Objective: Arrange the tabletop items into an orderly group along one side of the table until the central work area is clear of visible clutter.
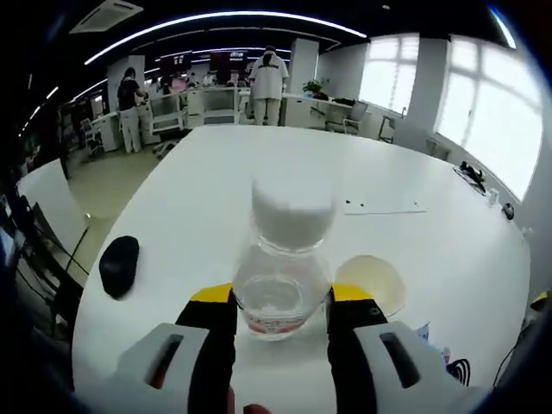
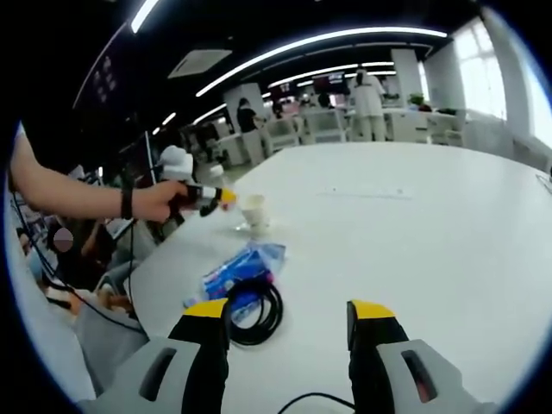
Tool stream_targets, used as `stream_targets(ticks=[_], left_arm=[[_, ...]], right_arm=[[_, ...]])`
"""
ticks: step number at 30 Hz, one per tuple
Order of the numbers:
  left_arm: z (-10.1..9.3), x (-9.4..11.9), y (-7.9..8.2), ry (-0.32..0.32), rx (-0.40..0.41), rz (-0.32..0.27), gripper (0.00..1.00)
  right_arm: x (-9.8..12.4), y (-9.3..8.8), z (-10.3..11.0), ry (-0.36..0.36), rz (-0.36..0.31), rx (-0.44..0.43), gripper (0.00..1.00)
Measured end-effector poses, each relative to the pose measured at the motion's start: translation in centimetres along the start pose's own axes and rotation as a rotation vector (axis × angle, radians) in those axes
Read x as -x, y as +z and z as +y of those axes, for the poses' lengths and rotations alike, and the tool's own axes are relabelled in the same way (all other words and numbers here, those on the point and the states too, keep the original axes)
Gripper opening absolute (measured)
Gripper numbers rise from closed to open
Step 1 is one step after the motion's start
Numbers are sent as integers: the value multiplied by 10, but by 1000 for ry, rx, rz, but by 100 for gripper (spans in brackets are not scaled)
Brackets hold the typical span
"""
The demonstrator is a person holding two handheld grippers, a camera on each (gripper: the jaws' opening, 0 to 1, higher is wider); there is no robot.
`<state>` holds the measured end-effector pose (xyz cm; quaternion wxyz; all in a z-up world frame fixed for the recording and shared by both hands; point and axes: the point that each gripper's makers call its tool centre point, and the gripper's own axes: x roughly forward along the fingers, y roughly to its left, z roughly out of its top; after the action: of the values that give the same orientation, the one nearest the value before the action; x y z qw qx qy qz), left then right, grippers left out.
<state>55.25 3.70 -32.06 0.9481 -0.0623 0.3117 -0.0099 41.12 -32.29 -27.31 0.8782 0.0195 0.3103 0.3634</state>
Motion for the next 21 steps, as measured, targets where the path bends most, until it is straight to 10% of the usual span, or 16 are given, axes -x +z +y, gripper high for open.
stream_targets(ticks=[21], left_arm=[[-11, 41, -1, -29, 29, -32, 45]], right_arm=[[-6, 5, 9, 26, -24, 12, 55]])
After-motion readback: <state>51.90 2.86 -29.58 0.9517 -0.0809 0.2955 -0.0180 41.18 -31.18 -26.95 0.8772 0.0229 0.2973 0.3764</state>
